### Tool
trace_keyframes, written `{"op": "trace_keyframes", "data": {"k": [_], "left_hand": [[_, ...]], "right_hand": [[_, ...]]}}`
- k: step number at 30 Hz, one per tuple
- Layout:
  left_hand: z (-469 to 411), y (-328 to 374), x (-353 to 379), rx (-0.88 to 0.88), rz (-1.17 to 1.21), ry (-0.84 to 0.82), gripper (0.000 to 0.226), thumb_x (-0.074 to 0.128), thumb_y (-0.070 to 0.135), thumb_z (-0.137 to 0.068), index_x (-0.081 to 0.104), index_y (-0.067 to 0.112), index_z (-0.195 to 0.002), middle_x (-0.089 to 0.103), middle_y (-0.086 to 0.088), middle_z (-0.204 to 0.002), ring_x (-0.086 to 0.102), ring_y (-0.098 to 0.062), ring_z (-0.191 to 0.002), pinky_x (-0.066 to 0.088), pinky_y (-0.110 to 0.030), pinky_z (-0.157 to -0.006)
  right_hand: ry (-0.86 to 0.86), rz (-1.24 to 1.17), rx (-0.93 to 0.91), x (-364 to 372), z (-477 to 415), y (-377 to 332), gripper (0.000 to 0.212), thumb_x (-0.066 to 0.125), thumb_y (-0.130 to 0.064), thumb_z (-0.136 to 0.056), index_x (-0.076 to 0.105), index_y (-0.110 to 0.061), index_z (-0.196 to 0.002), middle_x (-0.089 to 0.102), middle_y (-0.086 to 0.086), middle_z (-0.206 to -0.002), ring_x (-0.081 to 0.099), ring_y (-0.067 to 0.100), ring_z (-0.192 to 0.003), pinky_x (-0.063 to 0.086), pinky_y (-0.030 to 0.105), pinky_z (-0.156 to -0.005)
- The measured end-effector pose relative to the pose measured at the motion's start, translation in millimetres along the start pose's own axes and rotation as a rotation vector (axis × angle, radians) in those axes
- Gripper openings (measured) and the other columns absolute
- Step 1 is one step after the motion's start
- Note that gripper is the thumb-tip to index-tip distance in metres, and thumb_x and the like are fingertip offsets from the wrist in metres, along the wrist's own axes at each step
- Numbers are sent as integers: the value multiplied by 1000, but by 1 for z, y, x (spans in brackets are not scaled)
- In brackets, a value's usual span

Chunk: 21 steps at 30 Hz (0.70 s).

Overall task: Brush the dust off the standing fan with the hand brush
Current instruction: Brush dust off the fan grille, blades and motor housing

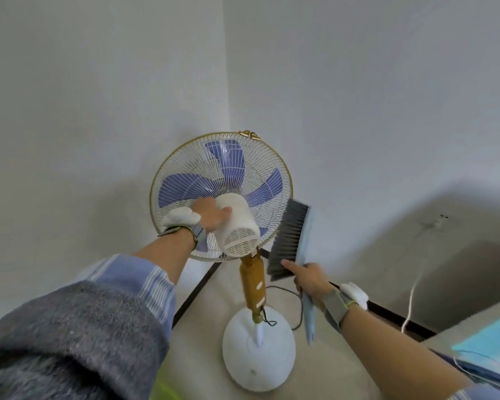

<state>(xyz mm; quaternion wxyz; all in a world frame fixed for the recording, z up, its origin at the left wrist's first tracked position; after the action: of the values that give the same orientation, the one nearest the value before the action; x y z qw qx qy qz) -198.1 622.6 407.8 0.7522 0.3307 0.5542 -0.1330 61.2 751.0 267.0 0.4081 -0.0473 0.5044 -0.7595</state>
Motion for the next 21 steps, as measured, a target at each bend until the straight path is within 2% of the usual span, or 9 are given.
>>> {"op": "trace_keyframes", "data": {"k": [4, 7, 10, 13, 17, 19, 21], "left_hand": [[-14, -28, -56, -35, 111, 166, 55, 50, 40, -98, 46, 2, -138, 46, -22, -141, 48, -39, -126, 41, -42, -103], [-25, -57, -94, -84, 167, 329, 57, 53, 40, -95, 44, 7, -140, 39, -22, -140, 46, -41, -123, 43, -47, -101], [-36, -78, -113, -101, 164, 381, 61, 54, 40, -93, 38, 9, -143, 34, -21, -141, 38, -41, -127, 41, -51, -102], [-55, -87, -114, -106, 213, 328, 70, 57, 42, -92, 30, 12, -150, 29, -19, -150, 32, -40, -136, 34, -49, -108], [-77, -91, -95, -127, 404, 143, 85, 60, 49, -91, 18, 11, -155, 25, -14, -158, 30, -36, -142, 30, -42, -113], [-83, -93, -87, -125, 450, 107, 81, 62, 49, -90, 27, 8, -151, 35, -15, -154, 40, -36, -136, 36, -40, -108], [-88, -102, -84, -140, 372, 117, 79, 63, 54, -87, 38, 8, -145, 42, -17, -146, 49, -39, -126, 42, -41, -102]], "right_hand": [[63, -265, -106, 42, 17, -45, 52, 84, -42, -70, 50, -9, -91, 55, 10, -75, 52, 19, -56, 50, 31, -50], [178, -335, -129, 58, 22, -61, 61, 85, -48, -60, 43, -23, -96, 61, 14, -96, 62, 32, -78, 59, 47, -71], [256, -339, -122, 68, 23, -64, 71, 82, -51, -56, 40, -21, -104, 62, 16, -103, 65, 36, -90, 57, 55, -79], [297, -319, -90, 67, 16, -64, 74, 86, -47, -60, 39, -17, -110, 61, 13, -104, 65, 35, -93, 56, 52, -83], [299, -302, -34, 62, -1, -58, 85, 81, -63, -45, 40, -20, -105, 62, 11, -100, 66, 32, -91, 58, 51, -80], [306, -288, -27, 59, -8, -55, 82, 82, -63, -46, 40, -21, -104, 63, 11, -99, 66, 32, -91, 58, 52, -79], [336, -279, -13, 55, -16, -54, 85, 81, -66, -44, 40, -22, -103, 63, 10, -99, 66, 32, -92, 58, 52, -79]]}}
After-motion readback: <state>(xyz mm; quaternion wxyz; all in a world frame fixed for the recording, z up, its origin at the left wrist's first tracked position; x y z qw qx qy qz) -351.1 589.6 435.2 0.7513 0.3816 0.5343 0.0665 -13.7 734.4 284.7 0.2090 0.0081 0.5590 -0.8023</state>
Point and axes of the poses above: each hand's wrist, its own z-axis away from the middle knuckle, its own x-axis out of the palm, y = z × x, the point moved 9 cm from there along -z, towards the middle knuckle
